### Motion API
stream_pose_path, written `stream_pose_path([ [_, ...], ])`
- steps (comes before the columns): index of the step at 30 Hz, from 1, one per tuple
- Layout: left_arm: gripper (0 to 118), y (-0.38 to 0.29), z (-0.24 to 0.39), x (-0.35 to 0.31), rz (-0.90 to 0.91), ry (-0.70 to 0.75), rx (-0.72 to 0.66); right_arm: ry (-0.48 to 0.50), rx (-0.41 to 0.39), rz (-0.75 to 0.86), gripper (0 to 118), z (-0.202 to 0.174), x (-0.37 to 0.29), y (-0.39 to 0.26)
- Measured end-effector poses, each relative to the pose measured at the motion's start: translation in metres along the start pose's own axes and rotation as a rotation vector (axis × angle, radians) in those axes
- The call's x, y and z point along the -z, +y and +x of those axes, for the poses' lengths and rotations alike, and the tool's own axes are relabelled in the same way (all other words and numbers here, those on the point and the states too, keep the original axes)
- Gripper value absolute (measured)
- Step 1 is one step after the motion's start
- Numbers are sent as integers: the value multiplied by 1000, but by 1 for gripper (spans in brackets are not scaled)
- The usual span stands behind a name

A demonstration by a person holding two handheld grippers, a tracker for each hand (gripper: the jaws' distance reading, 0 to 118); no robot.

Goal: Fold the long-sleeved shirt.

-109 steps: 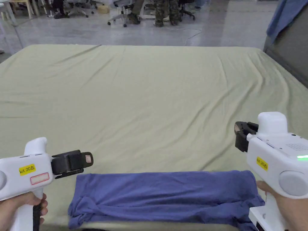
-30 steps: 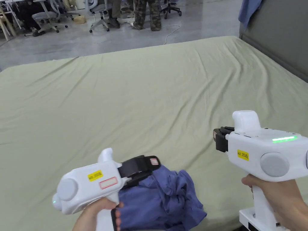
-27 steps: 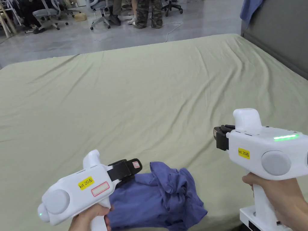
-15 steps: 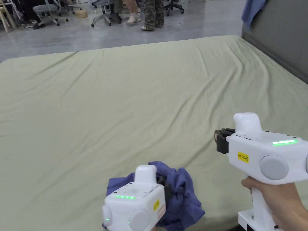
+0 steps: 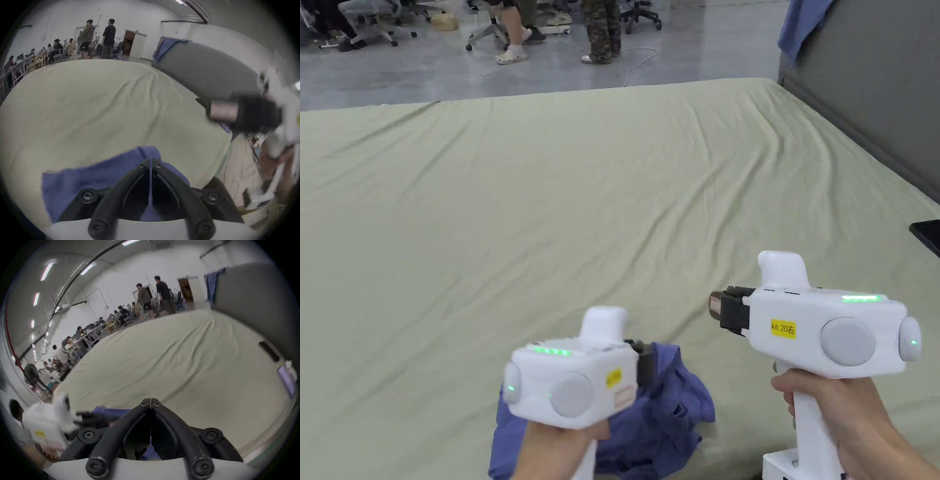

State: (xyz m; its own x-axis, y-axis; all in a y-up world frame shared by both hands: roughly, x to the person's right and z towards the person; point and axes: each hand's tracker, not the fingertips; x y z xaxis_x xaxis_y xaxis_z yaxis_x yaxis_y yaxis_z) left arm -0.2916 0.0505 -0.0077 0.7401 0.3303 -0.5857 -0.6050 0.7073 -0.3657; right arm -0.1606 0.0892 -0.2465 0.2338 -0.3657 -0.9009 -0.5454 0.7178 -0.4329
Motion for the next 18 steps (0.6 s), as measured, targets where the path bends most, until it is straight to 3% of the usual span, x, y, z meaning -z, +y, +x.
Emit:
stream_pose_path([
  [5,0,22,-62,-66,57,-24,-141,160,129,-224,0,-7,38,-9],
  [11,5,-7,-122,-97,23,-27,-236,184,139,-422,0,-18,78,-39],
  [13,57,-21,-137,-94,-6,-52,-283,187,173,-432,0,-10,82,-47],
  [15,118,-36,-154,-85,-92,-98,-344,90,146,-479,0,-1,83,-52],
  [18,118,-54,-170,-76,-114,-74,-413,-15,77,-480,0,14,83,-54],
])
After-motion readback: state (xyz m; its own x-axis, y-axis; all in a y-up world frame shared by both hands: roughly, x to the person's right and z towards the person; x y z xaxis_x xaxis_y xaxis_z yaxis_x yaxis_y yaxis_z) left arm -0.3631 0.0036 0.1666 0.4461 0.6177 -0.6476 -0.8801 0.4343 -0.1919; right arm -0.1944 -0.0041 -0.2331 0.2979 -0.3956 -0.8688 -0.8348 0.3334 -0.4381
